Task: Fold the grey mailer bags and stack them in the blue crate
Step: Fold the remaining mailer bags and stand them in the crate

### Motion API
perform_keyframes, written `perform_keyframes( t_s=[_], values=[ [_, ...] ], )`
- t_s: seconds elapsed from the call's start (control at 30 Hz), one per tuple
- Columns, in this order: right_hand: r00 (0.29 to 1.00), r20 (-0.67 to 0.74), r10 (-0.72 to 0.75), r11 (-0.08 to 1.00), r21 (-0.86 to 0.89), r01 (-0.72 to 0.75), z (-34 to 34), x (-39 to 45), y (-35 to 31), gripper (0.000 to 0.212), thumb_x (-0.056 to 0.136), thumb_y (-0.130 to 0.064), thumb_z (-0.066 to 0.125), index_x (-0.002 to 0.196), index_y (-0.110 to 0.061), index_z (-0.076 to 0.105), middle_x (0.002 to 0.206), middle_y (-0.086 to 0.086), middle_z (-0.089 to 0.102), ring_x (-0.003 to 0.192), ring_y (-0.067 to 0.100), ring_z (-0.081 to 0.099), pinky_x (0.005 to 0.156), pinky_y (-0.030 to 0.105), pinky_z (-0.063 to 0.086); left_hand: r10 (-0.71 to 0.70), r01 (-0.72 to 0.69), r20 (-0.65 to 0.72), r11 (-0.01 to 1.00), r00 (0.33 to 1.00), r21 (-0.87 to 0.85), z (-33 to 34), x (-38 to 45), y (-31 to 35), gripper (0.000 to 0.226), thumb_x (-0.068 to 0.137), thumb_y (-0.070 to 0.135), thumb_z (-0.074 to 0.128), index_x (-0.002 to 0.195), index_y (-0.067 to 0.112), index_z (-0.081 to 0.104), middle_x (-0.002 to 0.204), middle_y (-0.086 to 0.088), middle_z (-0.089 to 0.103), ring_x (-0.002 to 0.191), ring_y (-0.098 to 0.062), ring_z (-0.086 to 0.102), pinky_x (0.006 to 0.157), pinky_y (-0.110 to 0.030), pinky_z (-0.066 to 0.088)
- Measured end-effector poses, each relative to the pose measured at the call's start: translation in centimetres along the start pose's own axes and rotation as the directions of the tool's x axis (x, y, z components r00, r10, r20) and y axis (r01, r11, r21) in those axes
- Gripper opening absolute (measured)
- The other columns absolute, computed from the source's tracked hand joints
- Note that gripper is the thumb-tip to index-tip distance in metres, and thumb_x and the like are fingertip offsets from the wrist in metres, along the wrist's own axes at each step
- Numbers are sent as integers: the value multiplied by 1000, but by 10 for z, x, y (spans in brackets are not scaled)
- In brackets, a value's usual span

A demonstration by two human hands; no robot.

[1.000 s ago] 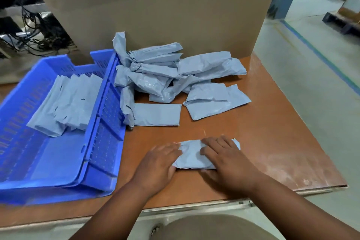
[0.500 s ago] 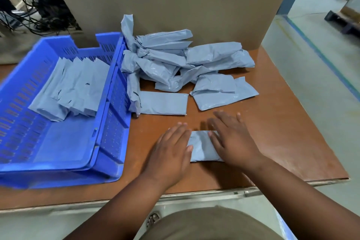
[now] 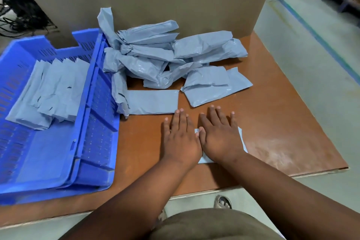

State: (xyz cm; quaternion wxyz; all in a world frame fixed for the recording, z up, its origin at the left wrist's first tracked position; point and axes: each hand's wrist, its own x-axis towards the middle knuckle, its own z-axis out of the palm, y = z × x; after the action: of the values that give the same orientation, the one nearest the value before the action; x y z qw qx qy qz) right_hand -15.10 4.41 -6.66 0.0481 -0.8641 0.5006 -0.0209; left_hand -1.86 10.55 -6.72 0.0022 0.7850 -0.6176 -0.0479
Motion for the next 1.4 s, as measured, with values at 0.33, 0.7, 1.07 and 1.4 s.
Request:
perform_keyframes(
  t_s=[0.33, 0.7, 1.07, 1.4],
  values=[
    [1000, -29, 2, 998, 62, 0, 12, 4, 4, 61, 105, -46, 25, 163, -29, 35, 175, 14, 20, 163, 35, 11, 129, 63, 7, -1, -1, 43, 998, 999, 55, -1, 1, -2, 73, 107, 53, 9, 171, 17, 8, 179, -7, -5, 164, -26, -14, 126, -64, -2],
    [999, 46, -26, 999, 32, 24, 1, 3, 5, 66, 107, -52, 14, 165, -26, 33, 177, 11, 17, 164, 33, 9, 127, 67, 3, 122, -125, 29, 985, 992, 123, -4, -23, -61, 70, 108, 50, 15, 171, 19, 8, 179, 0, -5, 165, -26, -7, 128, -63, 0],
    [990, 21, -143, 990, -12, 143, 7, -43, 8, 63, 111, -55, 23, 168, -28, 26, 179, 2, 8, 165, 25, 1, 127, 66, 3, 293, -292, 25, 955, 956, -47, 4, -58, -45, 68, 109, 45, 24, 170, 15, 15, 179, -3, -4, 164, -18, -10, 132, -49, 12],
    [982, 52, -179, 980, 94, 174, 10, -42, 19, 70, 109, -62, 24, 169, -27, 23, 178, 5, 12, 164, 26, 8, 130, 57, 9, 263, -263, 93, 965, 960, -17, 9, -45, -34, 71, 109, 54, 6, 170, 20, -6, 178, -1, -14, 163, -16, -17, 133, -47, 1]
  ],
)
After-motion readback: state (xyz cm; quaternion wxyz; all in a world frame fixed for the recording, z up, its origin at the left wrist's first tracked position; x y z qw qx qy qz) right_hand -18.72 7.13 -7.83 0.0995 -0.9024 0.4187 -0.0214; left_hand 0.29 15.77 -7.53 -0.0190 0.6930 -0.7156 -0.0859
